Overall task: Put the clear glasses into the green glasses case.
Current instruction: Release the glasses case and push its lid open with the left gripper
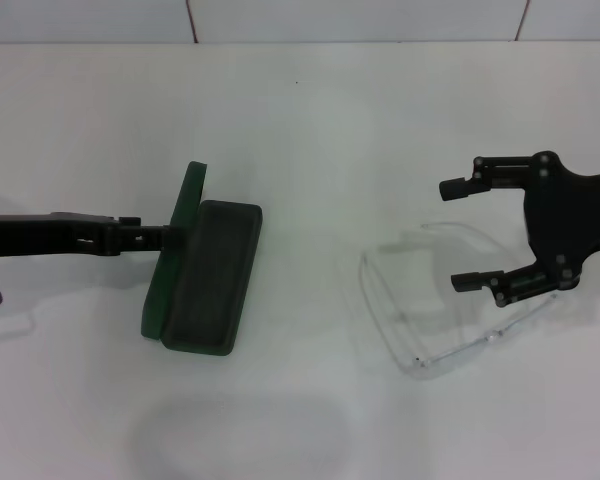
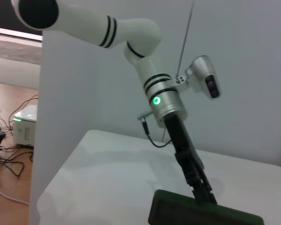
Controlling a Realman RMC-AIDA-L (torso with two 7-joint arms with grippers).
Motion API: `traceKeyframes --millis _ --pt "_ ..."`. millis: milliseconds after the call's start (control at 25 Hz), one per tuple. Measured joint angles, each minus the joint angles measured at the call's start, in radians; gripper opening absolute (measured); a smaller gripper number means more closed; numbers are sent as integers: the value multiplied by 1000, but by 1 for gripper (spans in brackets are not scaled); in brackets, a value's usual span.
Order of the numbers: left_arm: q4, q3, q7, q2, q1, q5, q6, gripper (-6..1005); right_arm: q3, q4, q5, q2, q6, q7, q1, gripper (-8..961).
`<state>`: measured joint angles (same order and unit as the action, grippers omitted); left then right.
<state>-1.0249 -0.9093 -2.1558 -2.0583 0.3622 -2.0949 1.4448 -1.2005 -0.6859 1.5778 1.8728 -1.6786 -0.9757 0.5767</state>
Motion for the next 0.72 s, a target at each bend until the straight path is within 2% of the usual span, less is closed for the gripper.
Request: traceKeyframes --millis 360,720 --pt "8 -9 -41 -7 55 -83 1 766 2 0 26 19 6 9 7 845" --pt "9 -28 -91 -2 95 -125 5 751 4 -1 27 23 8 9 6 845"
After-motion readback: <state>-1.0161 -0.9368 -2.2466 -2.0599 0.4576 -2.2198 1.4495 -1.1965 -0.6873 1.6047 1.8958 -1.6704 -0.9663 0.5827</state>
